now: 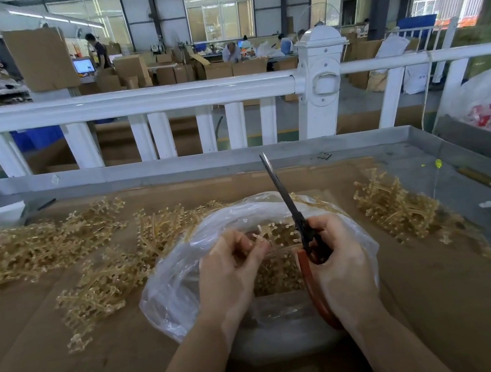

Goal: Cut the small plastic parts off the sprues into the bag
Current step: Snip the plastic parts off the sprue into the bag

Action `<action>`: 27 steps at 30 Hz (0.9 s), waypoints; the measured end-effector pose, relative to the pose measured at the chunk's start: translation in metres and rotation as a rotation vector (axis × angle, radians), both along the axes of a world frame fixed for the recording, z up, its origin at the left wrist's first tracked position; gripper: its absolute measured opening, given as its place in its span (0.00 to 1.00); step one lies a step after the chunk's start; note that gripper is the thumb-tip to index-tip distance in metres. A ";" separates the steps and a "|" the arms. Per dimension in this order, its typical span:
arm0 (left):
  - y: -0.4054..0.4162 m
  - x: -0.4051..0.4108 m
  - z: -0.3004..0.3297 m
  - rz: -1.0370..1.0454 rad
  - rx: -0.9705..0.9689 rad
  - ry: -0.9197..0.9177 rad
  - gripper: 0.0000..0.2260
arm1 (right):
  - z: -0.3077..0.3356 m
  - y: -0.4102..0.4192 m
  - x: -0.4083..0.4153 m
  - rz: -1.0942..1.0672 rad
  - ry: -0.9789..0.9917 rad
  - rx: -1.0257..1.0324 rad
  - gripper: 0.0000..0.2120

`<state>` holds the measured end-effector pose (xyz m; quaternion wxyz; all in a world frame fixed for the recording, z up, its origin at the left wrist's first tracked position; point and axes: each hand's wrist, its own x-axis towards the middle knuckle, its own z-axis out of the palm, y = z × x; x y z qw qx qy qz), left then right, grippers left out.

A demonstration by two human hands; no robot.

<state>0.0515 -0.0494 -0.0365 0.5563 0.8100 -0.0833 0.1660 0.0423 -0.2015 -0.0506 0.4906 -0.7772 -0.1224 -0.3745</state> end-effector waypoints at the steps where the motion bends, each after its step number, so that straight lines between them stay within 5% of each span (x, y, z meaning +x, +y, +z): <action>1: -0.001 0.000 0.000 0.012 -0.050 0.005 0.07 | -0.001 0.000 0.000 0.018 0.017 0.004 0.14; 10: 0.001 -0.003 0.004 -0.222 -0.362 0.145 0.14 | -0.004 0.001 0.001 0.115 0.070 0.084 0.19; 15: -0.001 -0.004 0.006 -0.108 -0.218 0.088 0.18 | -0.005 0.001 0.002 0.062 0.049 0.010 0.22; 19: -0.004 -0.006 0.007 -0.133 -0.459 0.193 0.15 | -0.005 0.001 0.003 0.065 0.065 0.031 0.25; 21: -0.001 -0.007 0.004 -0.161 -0.392 0.175 0.13 | -0.006 0.000 0.003 0.091 0.064 0.049 0.23; 27: 0.003 -0.005 0.004 -0.170 -0.064 0.068 0.31 | -0.005 0.000 0.003 0.100 0.070 0.074 0.20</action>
